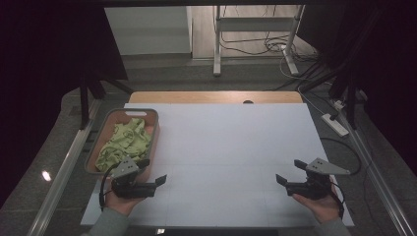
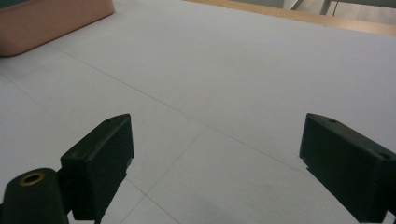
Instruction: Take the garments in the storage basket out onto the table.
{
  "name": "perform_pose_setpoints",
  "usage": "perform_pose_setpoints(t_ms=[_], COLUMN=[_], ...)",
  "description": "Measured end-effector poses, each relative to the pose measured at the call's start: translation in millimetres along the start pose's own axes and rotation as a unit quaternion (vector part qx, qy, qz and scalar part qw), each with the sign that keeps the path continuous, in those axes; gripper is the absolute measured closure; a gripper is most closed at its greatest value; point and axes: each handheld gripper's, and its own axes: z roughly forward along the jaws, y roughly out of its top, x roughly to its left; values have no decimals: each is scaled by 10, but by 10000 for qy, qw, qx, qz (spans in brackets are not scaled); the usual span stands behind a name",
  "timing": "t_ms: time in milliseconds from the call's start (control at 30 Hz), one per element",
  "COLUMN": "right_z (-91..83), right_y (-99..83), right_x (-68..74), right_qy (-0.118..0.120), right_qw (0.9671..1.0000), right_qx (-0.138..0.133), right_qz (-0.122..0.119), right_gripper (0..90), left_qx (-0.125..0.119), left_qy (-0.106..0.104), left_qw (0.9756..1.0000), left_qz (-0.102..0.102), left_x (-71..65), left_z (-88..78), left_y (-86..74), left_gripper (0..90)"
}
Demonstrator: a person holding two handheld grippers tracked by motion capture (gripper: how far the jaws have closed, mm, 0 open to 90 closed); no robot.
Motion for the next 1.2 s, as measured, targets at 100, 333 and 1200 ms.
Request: perform_pose_setpoints(t_ms=[100, 333, 1200], right_z=[4, 16, 72], right_y=[-4, -6, 40], right_x=[-8, -19, 14], right_qy=[22, 35, 137], right_qw=[10000, 10000, 9999], right_qx=[-1, 41, 19], right_qz=[27, 62, 29], right_gripper=[107, 108, 109], left_qx=[-28, -50, -32], left_qy=[-24, -48, -65], left_qw=[10000, 10000, 9999], left_qz=[13, 29, 156], left_x=[-11, -18, -111], left_z=[8, 0, -85], left_y=[13, 10, 75], left_gripper=[139, 143, 160])
